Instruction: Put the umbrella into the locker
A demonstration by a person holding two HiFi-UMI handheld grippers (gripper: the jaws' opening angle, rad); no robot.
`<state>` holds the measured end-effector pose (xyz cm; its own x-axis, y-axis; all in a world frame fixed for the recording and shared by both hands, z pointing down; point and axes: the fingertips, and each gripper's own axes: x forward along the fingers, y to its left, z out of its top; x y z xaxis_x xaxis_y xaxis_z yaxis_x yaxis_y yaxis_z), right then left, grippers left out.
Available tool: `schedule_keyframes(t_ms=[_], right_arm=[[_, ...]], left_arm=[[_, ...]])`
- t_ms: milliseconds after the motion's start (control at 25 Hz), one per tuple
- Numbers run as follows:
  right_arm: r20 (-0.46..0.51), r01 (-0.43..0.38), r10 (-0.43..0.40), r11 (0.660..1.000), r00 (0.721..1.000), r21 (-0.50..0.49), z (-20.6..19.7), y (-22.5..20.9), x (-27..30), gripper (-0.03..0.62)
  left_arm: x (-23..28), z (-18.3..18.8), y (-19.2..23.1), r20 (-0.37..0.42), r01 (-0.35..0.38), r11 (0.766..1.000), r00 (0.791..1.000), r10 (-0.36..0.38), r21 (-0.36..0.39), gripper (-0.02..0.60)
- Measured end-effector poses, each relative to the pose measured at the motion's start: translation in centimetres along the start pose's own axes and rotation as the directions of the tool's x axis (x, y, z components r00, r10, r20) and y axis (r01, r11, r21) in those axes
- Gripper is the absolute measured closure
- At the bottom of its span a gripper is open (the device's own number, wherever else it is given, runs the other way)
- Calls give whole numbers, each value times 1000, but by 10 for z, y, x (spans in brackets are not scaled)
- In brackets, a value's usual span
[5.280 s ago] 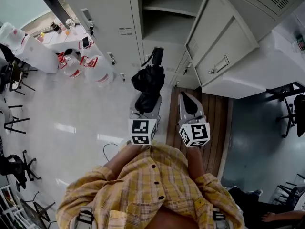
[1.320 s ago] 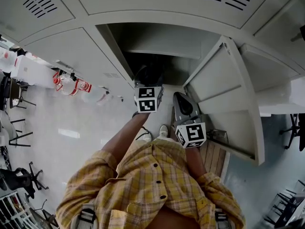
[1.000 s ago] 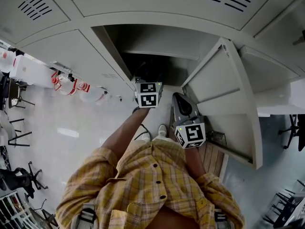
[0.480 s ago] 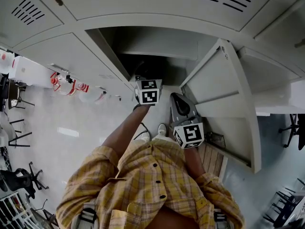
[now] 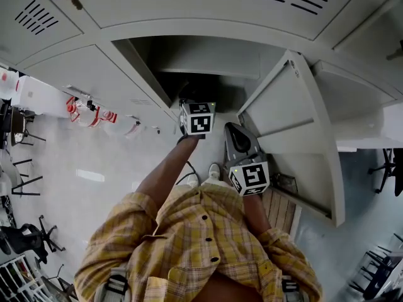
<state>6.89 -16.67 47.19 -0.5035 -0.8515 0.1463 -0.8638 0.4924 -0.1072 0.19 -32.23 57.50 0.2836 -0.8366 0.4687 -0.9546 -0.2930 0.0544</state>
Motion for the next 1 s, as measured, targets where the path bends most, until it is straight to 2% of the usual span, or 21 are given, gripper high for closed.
schedule_keyframes(t_ms=[240, 520, 720, 1000], right_arm=[[-3, 7, -7, 1000, 1000, 1, -1, 2, -4, 595], [1, 12, -12, 1000, 1000, -7, 1, 7, -11, 595], [3, 22, -22, 1000, 1000, -13, 4, 11, -17, 595], [11, 30, -30, 999, 999, -19, 6, 19, -21, 595]], left_arm=[[-1, 1, -2, 13, 17, 1000, 1000, -17, -8, 291], [-6, 6, -9, 14, 86, 996, 996, -86, 8, 240], [-12, 2, -5, 14, 67, 998, 998, -67, 8, 216], [-45, 19, -9, 57, 88, 996, 994, -89, 20, 216]])
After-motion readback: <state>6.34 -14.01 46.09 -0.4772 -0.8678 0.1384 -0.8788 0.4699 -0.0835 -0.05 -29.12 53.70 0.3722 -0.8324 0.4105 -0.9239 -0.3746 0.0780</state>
